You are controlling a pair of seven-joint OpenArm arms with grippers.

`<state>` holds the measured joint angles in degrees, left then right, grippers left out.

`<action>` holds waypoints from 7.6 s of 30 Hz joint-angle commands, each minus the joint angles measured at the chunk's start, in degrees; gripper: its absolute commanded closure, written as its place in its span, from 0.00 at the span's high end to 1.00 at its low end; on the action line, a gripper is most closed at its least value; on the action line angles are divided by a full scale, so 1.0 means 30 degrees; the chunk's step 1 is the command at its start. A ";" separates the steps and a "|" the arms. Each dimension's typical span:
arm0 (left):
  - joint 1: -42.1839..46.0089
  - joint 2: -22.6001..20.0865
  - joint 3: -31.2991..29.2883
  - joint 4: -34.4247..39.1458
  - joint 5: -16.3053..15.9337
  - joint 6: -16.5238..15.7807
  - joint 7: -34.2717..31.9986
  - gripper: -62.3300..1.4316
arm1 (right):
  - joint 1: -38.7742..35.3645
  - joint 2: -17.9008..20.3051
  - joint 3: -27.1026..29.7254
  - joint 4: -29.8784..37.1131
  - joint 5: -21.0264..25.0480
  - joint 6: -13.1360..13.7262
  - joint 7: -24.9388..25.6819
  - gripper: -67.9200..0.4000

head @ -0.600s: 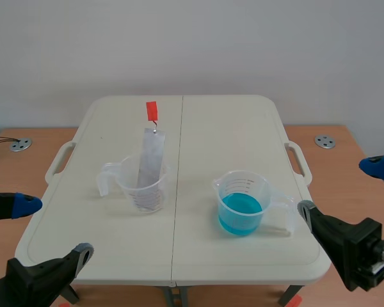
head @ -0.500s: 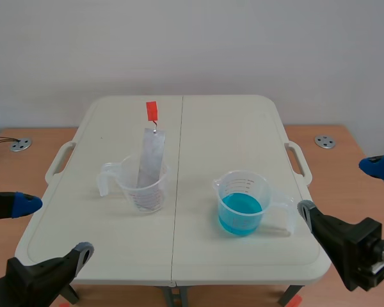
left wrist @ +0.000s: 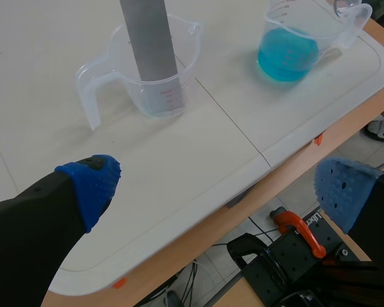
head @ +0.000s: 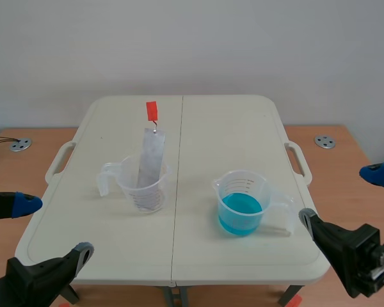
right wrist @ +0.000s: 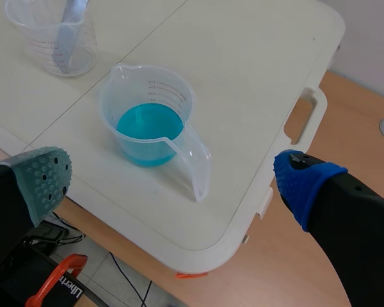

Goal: Hold the metal plate by the orange handle, dip it into the blue solution, take it out and point at it, then put the plate back in the beaker on the left.
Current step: 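Lift the metal plate out of the left beaker, then move the plate over the blue solution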

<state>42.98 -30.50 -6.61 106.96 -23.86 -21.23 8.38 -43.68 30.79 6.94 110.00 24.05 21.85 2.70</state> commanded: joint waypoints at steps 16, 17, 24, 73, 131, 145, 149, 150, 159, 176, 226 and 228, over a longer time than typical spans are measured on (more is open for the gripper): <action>-0.0109 0.0000 0.0066 0.0189 -0.0131 -0.0124 0.0160 0.09 | 0.2419 0.0000 -0.1107 0.0131 0.0204 0.0219 -0.0984 0.98; -0.0109 0.0000 0.0066 0.0189 -0.0131 -0.0124 0.0160 0.09 | 0.2914 -0.0007 -0.1464 0.0066 0.0204 0.0226 -0.1195 0.98; 0.0328 -0.0007 -0.0058 0.0189 -0.0080 -0.0117 0.0678 0.09 | 0.7038 -0.0015 -0.4459 -0.1100 0.0226 0.0211 -0.2441 0.98; 1.0054 -0.0007 -0.2586 0.0189 0.1887 -0.0117 0.0583 0.09 | 2.4115 -1.2619 -1.1001 -1.9649 -0.1603 0.0204 -0.4065 0.98; 1.0054 0.0000 -0.2586 0.0189 0.1887 -0.0117 0.0648 0.09 | 2.4137 -1.2648 -1.0965 -2.0145 -0.1384 0.4634 -0.3155 0.02; 1.0054 0.0000 -0.2586 0.0189 0.1887 -0.0124 0.0648 0.09 | 2.2163 -1.1956 -1.0958 -1.7843 -0.1311 0.6907 -0.3053 0.02; 1.0054 -0.0007 -0.2586 0.0189 0.1887 -0.0124 0.0656 0.09 | 2.1886 -1.1453 -1.0870 -1.6721 -0.1384 0.6958 -0.3067 0.02; 1.0054 0.0000 -0.2586 0.0189 0.1887 -0.0124 0.0648 0.09 | 2.1835 -1.1307 -1.0819 -1.6400 -0.1282 0.6958 -0.3038 0.02; 1.0054 0.0000 -0.2586 0.0189 0.1887 -0.0124 0.0648 0.09 | 2.1209 -1.0411 -1.0783 -1.3063 -0.1151 0.6958 -0.3067 0.02; 0.9989 0.0000 -0.2586 0.0189 0.1880 -0.0131 0.0590 0.09 | 1.9511 -0.8867 -0.9981 -0.6091 -0.1144 0.6958 -0.3599 0.02; 0.9522 0.0000 -0.2586 0.0189 0.1887 -0.0138 0.0729 0.09 | 1.2852 -0.0852 -0.0780 0.0073 1.1358 0.6958 -0.8590 0.02; 0.9522 0.0000 -0.2586 0.0189 0.1887 -0.0138 0.0729 0.09 | 1.2866 -0.0852 -0.0780 0.0073 1.1351 0.6958 -0.8568 0.02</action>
<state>71.11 -30.63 -14.33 106.98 -17.82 -21.28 10.94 -5.89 27.49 4.29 109.14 57.25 42.28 -24.10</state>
